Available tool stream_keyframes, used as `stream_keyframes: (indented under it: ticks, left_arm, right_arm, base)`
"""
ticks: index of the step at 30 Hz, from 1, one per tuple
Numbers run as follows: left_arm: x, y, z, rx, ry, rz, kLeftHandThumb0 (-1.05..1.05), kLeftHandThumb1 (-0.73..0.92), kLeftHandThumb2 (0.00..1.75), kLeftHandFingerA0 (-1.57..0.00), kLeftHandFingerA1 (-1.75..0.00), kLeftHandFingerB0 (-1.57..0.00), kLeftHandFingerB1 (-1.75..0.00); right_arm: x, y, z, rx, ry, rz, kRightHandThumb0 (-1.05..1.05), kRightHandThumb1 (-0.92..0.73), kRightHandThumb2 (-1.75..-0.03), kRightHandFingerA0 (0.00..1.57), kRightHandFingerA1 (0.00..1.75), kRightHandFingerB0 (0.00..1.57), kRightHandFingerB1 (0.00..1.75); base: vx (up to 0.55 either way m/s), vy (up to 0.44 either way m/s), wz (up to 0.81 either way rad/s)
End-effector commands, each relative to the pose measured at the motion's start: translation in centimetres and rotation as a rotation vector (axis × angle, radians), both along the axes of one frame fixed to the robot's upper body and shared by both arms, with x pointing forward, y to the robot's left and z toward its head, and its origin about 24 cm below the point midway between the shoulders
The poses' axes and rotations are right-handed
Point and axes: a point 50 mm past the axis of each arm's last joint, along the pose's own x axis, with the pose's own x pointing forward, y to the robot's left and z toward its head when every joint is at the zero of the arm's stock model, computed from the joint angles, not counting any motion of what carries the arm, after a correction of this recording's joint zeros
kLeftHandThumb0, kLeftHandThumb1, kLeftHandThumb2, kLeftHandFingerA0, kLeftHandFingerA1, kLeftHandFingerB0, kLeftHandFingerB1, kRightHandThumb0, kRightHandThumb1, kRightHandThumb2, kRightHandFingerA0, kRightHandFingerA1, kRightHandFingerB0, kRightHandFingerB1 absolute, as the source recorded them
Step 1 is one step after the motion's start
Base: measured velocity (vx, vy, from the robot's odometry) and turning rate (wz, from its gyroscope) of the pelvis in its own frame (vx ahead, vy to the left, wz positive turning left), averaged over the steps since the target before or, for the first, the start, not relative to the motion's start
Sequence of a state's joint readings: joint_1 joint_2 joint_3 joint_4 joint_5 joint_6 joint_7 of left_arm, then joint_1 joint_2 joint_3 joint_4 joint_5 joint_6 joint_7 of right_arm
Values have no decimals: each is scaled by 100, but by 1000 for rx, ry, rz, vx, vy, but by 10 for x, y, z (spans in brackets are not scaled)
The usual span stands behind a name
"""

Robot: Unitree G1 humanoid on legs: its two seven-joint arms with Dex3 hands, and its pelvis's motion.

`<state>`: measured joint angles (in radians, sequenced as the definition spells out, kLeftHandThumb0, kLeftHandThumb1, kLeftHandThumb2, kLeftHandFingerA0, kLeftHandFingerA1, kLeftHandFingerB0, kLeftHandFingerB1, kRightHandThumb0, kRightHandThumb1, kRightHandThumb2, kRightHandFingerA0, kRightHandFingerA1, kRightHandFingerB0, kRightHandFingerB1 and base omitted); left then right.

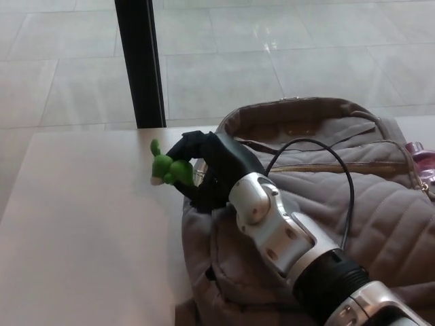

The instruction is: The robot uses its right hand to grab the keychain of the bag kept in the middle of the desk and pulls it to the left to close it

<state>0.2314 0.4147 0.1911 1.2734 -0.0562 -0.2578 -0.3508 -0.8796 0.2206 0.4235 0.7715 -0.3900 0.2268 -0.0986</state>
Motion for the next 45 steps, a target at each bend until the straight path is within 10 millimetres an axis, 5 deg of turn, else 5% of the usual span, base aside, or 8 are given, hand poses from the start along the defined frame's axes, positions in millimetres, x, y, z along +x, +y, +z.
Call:
stream_keyframes:
  ticks: [1,4,8,14,24,37,43,45]
  left_arm:
    - [-1,0,0,0,13,-18,-105,85,80,-56,-115,-42,-107]
    - [-2,1,0,0,13,-8,-105,84,80,-58,-116,-43,-109]
    - [-4,2,2,16,16,-17,-105,83,82,-59,-117,-41,-110]
    - [-6,2,2,3,20,-34,-105,85,80,-58,-113,-41,-107]
    - [-10,4,3,-1,30,-20,-105,86,80,-55,-114,-39,-107]
    - [-21,7,4,12,43,56,-105,83,80,-56,-114,-39,-104]
    - [-25,6,4,20,55,59,-105,83,81,-59,-113,-43,-104]
    - [-30,5,3,2,52,75,-105,82,79,-59,-114,-42,-107]
  right_arm:
    - [-41,81,9,68,11,258,-23,-67,-89,86,158,78,108]
    - [-40,77,6,38,-6,277,-20,-65,-86,79,170,68,144]
    - [-26,55,2,-358,-141,267,-40,-76,-62,26,59,28,37]
    - [-13,22,15,-543,-155,246,-91,-49,-79,0,4,9,23]
    - [-1,-21,53,-654,-132,213,-102,-65,-60,0,0,0,0]
    - [2,-80,128,-578,-205,159,-105,-61,-102,0,20,0,0]
    - [-13,-150,185,-507,-270,29,-101,-62,-101,0,17,0,0]
    - [-32,-223,208,-471,-307,-117,-97,-61,-101,0,17,9,3]
  base:
    - [0,0,0]
    - [0,0,0]
    - [0,0,0]
    - [0,0,0]
    - [6,2,4]
    - [0,0,0]
    - [0,0,0]
    - [0,0,0]
